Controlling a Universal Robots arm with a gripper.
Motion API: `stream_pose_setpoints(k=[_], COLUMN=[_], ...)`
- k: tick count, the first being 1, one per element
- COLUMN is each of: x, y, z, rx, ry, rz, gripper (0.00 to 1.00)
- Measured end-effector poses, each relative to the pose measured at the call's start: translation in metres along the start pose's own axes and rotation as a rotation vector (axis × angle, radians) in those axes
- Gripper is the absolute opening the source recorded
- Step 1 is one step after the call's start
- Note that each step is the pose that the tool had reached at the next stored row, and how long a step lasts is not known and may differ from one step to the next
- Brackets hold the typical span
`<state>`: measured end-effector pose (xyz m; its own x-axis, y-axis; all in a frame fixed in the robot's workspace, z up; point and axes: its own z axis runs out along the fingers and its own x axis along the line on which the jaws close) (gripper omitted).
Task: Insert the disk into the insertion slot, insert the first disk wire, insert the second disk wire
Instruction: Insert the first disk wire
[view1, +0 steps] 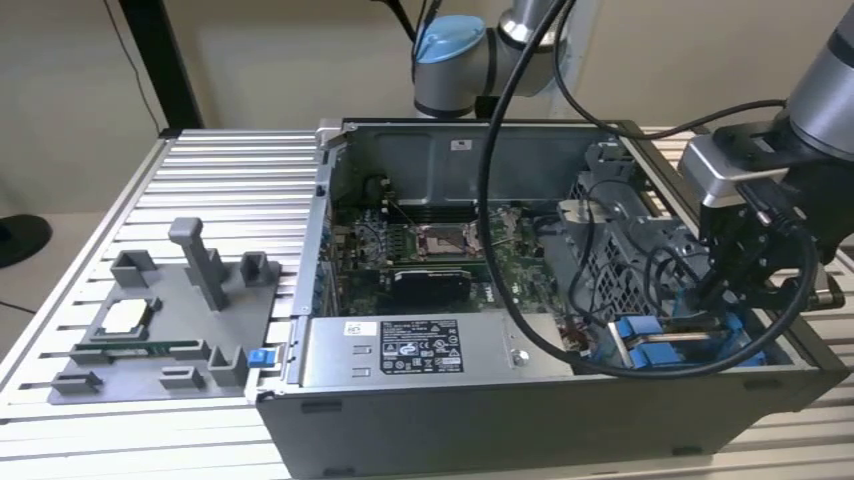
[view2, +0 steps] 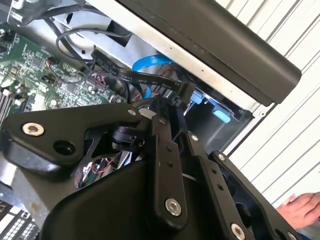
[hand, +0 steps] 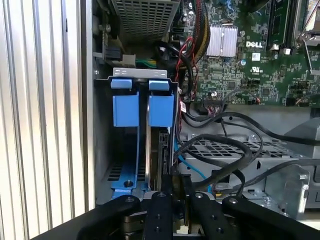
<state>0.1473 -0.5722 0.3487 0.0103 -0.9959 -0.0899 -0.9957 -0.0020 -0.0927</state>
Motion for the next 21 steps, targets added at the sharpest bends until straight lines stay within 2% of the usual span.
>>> stream_pose_setpoints(k=[1,6,15,21], x=[0.0001,0.0009,0.0015,0.0016], y=[0.0007,0.0042,0.0051,0.0053], z=[0.0,0.0002,0.007,0.0082], rx=[0.0042,0.0055,0.0141,0.015], ry=[0.0004,0.0027,0.0256,0.0265], rz=[0.0,0.006,0.008,0.009], gripper=[0.0,0.0,0.0,0.0])
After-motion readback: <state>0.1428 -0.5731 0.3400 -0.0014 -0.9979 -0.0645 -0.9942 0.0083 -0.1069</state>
